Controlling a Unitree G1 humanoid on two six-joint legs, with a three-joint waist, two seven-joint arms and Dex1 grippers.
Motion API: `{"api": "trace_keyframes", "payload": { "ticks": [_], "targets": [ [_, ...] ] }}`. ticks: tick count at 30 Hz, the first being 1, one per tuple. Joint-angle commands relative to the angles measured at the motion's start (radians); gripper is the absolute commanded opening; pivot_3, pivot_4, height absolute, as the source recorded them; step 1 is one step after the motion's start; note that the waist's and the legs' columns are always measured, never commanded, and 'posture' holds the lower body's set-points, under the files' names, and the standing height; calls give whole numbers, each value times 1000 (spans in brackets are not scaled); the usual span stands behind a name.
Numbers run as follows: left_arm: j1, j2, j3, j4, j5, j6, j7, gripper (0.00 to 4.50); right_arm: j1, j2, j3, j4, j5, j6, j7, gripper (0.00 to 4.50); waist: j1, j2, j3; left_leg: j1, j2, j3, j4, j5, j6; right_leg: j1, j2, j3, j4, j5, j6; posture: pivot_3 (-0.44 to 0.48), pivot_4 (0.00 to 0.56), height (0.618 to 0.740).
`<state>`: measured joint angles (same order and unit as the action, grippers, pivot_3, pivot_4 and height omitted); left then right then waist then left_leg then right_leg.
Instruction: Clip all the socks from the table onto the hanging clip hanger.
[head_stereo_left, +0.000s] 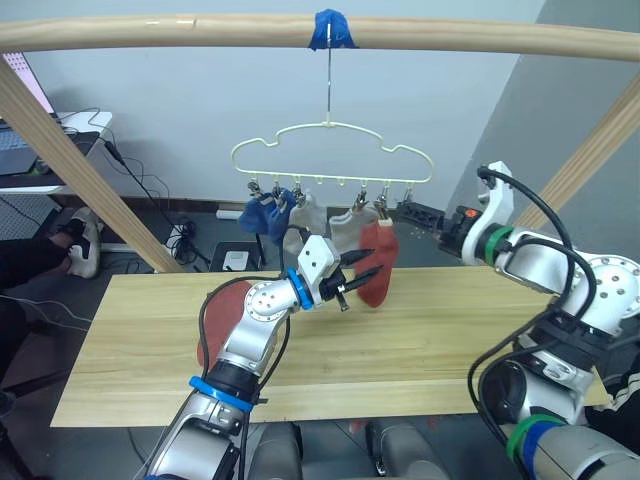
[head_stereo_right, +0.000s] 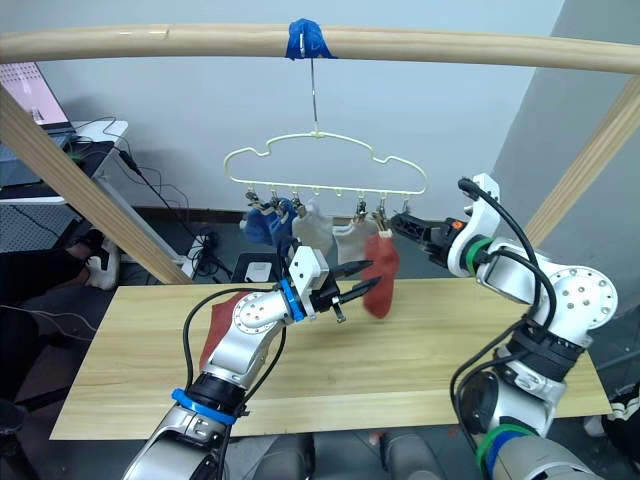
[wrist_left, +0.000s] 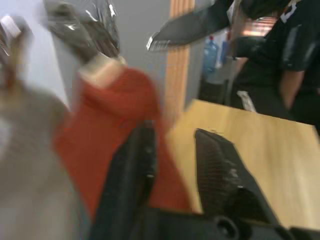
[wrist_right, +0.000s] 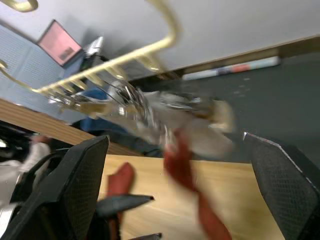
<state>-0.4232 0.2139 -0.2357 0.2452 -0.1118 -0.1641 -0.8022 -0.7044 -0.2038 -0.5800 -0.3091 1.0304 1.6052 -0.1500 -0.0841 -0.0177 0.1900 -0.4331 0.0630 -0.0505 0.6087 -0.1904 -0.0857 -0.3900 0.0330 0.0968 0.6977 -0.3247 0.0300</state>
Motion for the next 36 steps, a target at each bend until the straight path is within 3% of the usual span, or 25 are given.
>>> {"api": "trace_keyframes", "payload": {
  "ticks": [1,7,8,11,14,17,18,22,29,36],
  "targets": [
    [35,26,10,-119,-56,91,-32,2577,80,-86,107,-133,-23,-80,94,4500,-3,0,0,0,0,0,0,0,0,0,0,0,0,0,0,-25,147,740],
    [156,119,77,-300,-156,250,-54,4332,234,-185,358,-246,-258,-421,195,4500,-4,1,0,1,1,0,1,0,0,0,1,1,0,-1,1,-14,150,740],
    [173,133,90,-340,-188,285,-61,4461,252,-182,384,-248,-297,-479,200,4500,-3,1,0,1,1,0,1,0,0,0,1,1,0,-1,1,-14,150,740],
    [213,180,146,-481,-315,420,-69,4461,300,-195,497,-251,-449,-673,225,4500,2,1,0,1,1,0,1,0,0,0,1,0,0,-2,4,7,153,740],
    [216,224,208,-568,-410,531,-53,4500,321,-149,540,-230,-545,-807,206,3921,7,0,0,1,0,0,1,0,0,1,0,0,0,-2,4,22,156,740],
    [206,240,282,-608,-491,670,41,4500,325,-130,612,-198,-670,-929,191,2934,13,0,0,1,0,-1,2,0,0,1,0,0,0,-2,4,32,160,740],
    [206,240,300,-618,-512,717,76,4500,327,-112,619,-186,-693,-956,181,2934,15,0,0,1,0,-1,2,0,0,1,0,0,0,-2,4,32,160,740],
    [229,233,302,-662,-401,697,207,4500,327,-52,636,-129,-777,-1045,154,2934,25,0,0,1,0,-1,2,0,0,1,0,0,0,-2,4,42,168,740],
    [215,253,325,-664,-559,665,7,4500,320,14,628,-53,-863,-1122,134,2934,53,0,0,1,0,-1,2,0,-1,1,0,0,0,0,0,48,174,740],
    [223,277,301,-668,-542,586,-75,4500,298,67,612,21,-927,-1180,98,2934,53,0,0,1,0,0,2,0,-1,1,0,0,0,0,0,58,178,740]
  ]
}}
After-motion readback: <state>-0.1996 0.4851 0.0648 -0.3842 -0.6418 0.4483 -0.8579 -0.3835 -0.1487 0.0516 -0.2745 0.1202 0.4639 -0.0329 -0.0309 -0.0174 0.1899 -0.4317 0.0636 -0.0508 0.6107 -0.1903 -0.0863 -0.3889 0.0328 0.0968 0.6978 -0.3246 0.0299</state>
